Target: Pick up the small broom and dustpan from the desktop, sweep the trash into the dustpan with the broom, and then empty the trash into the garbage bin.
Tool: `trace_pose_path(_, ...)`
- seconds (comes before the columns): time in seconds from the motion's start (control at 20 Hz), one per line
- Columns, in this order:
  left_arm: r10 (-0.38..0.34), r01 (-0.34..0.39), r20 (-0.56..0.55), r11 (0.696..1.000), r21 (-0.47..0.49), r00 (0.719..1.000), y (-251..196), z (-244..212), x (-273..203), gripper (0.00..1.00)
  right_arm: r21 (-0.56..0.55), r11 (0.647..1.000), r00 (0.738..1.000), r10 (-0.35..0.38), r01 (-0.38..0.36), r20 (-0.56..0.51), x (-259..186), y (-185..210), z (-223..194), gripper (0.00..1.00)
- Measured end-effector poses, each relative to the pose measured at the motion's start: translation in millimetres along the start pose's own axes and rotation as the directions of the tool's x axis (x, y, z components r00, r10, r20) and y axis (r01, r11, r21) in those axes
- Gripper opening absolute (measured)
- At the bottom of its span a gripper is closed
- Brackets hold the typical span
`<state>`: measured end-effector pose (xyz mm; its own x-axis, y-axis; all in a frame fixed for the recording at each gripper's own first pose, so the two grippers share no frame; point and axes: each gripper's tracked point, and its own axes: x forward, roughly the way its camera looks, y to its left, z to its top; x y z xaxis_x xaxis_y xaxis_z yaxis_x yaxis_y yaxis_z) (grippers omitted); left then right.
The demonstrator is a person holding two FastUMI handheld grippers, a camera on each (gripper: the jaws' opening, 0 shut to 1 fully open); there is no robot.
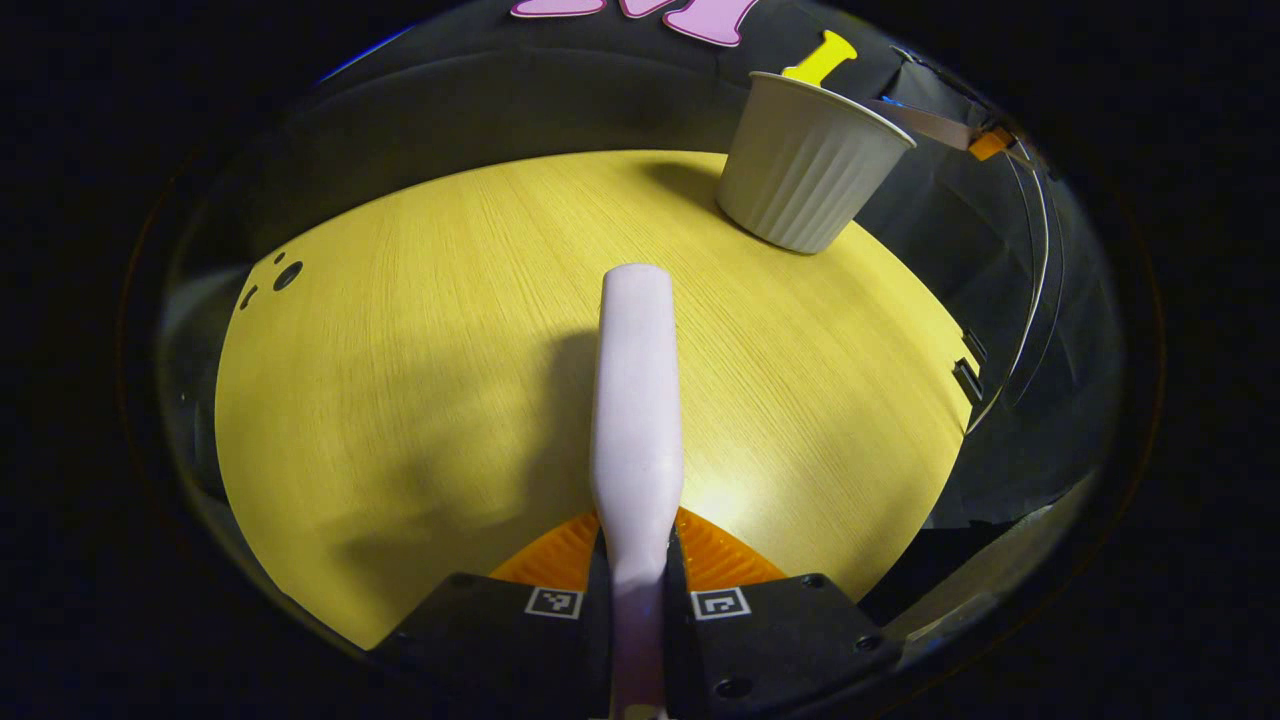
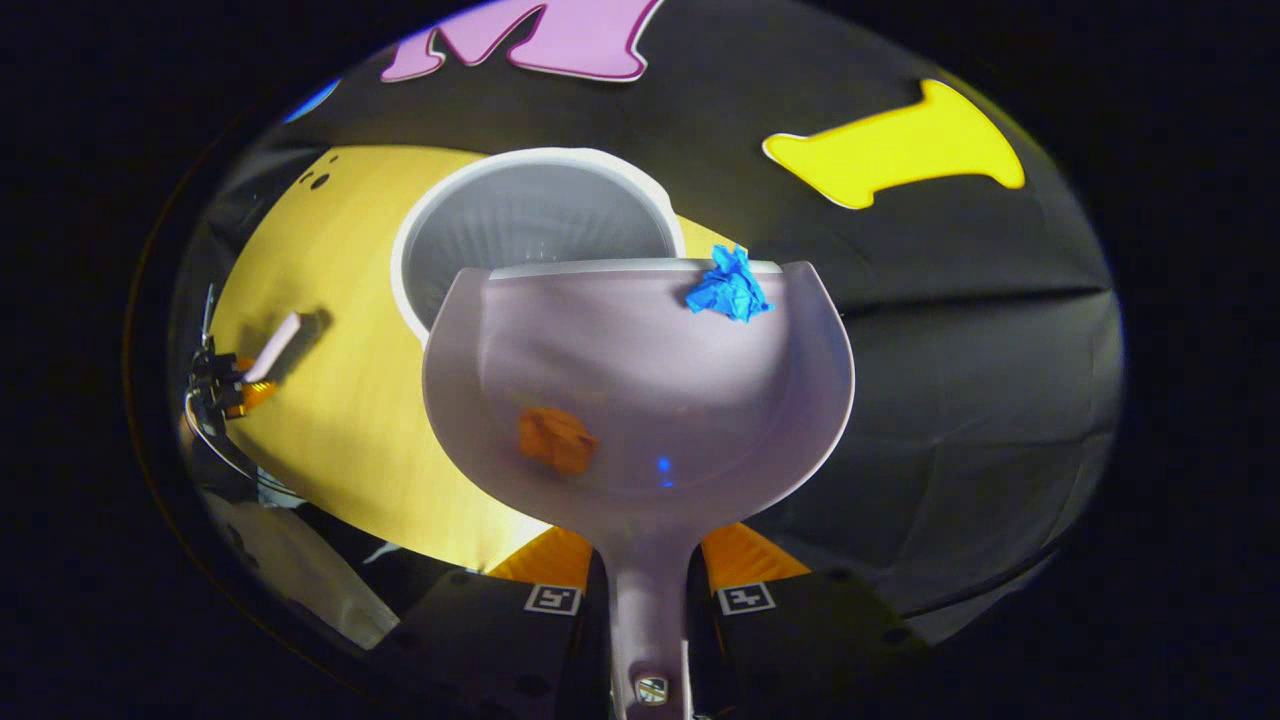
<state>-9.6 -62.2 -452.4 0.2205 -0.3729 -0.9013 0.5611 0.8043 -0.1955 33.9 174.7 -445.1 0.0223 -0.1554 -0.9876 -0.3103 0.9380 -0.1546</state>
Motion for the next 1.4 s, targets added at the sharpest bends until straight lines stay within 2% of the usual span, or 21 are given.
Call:
trace_pose_path(0.35, -0.008, 0.008, -0.007, 1.000, -0.002, 1.000, -1, -1, 1, 0.25, -0.134, 0.990, 0.993, -0.067, 0.054, -0.095, 5, -12, 20, 0.35)
trace_pose_path(0.4, -0.009, 0.009, -0.011, 1.000, -0.002, 1.000, 0, -1, 1, 0.28, -0.136, 0.989, 0.993, -0.069, 0.056, -0.097, 4, -13, 22, 0.34)
trace_pose_path(0.45, -0.009, 0.009, -0.013, 1.000, -0.001, 1.000, -1, -2, 2, 0.25, -0.130, 0.990, 0.994, -0.062, 0.050, -0.095, 4, -13, 23, 0.34)
trace_pose_path(0.6, -0.006, 0.006, -0.012, 1.000, -0.002, 1.000, 0, -1, 2, 0.25, -0.118, 0.991, 0.995, -0.067, 0.058, -0.075, 5, -17, 22, 0.35)
trace_pose_path(0.75, 0.017, -0.017, -0.004, 1.000, -0.005, 1.000, 0, 1, 1, 0.25, -0.046, 0.998, 0.999, -0.049, 0.048, -0.025, 7, -20, 19, 0.35)
trace_pose_path(0.95, 0.043, -0.043, 0.000, 0.999, -0.015, 0.999, 2, 1, -1, 0.25, 0.090, 0.996, 0.994, 0.011, -0.020, 0.109, -10, -8, 11, 0.34)
trace_pose_path(1.05, 0.058, -0.058, 0.003, 0.998, -0.024, 0.998, 1, 2, -3, 0.28, 0.121, 0.991, 0.984, 0.033, -0.055, 0.176, -28, 4, 5, 0.35)
trace_pose_path(1.15, 0.072, -0.072, 0.010, 0.997, -0.035, 0.997, 5, 1, -9, 0.25, 0.137, 0.986, 0.969, 0.059, -0.093, 0.240, -46, 18, -1, 0.34)
trace_pose_path(1.4, 0.108, -0.106, 0.021, 0.993, -0.059, 0.994, 9, -1, -16, 0.25, 0.119, 0.976, 0.927, 0.130, -0.182, 0.352, -72, 77, -25, 0.34)
